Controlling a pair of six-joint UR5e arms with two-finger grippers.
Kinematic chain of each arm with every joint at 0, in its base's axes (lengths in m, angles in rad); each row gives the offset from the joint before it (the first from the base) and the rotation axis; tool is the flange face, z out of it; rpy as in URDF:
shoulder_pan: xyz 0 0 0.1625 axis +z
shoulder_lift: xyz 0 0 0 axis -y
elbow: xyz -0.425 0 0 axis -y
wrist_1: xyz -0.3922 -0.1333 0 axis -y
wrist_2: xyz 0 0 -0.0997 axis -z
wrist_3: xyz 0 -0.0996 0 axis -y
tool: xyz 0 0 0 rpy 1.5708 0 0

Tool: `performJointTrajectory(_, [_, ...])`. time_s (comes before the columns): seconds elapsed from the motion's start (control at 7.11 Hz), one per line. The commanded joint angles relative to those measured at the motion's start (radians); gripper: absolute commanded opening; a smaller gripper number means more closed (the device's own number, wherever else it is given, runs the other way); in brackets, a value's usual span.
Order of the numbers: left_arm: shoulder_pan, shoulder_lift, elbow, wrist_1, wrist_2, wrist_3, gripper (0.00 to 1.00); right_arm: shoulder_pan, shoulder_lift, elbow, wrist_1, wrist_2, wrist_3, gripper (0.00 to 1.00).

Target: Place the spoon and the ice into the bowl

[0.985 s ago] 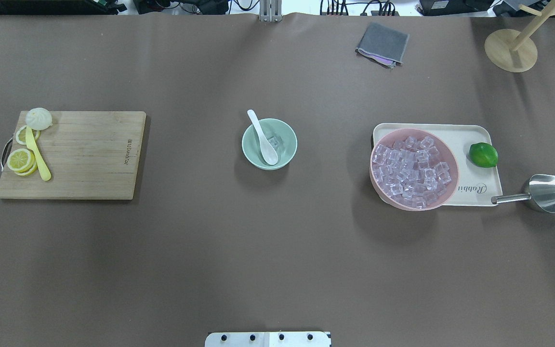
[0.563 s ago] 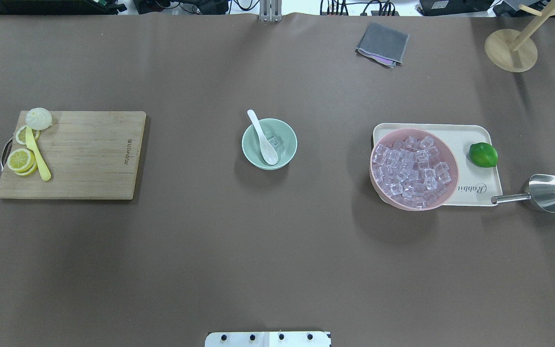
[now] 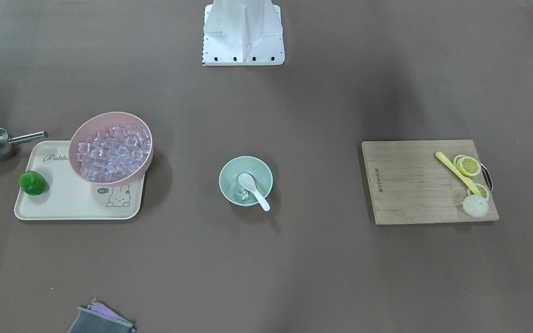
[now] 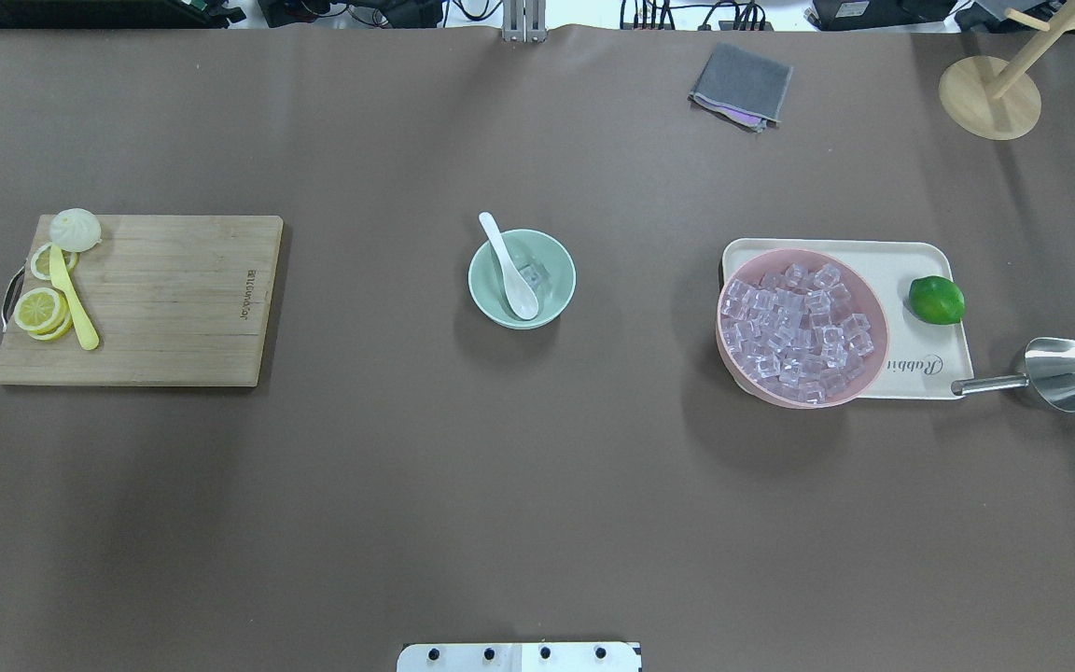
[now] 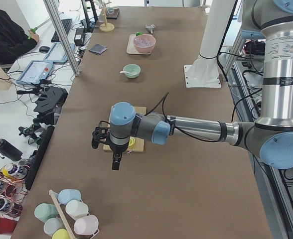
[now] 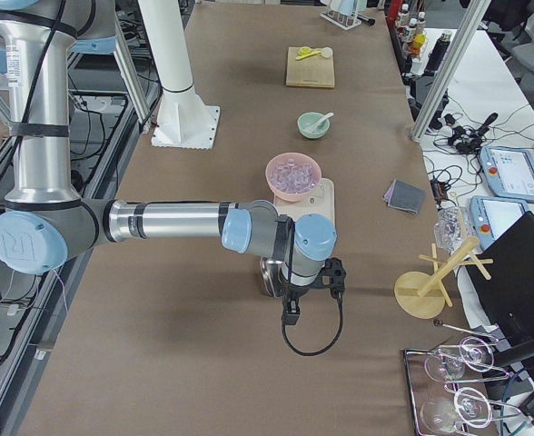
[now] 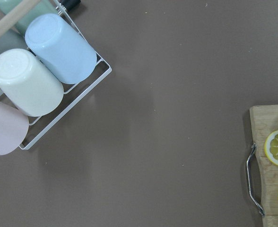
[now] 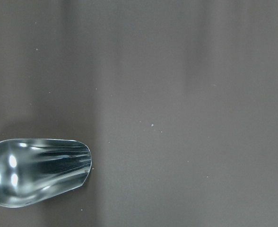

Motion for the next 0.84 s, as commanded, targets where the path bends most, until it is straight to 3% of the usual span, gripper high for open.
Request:
performJointTrajectory(0.0, [0.001,-0.003,-0.004,0.026,-0.005,-0.013,0.98,0.011,-0.003,0.007,0.001,0.003,0.029,1.00])
performJointTrajectory(0.7, [0.003,-0.006,0.011,0.027,-0.002,-0.015,0.98,0.011,0.011,0.045,0.002,0.006,0.055,1.00])
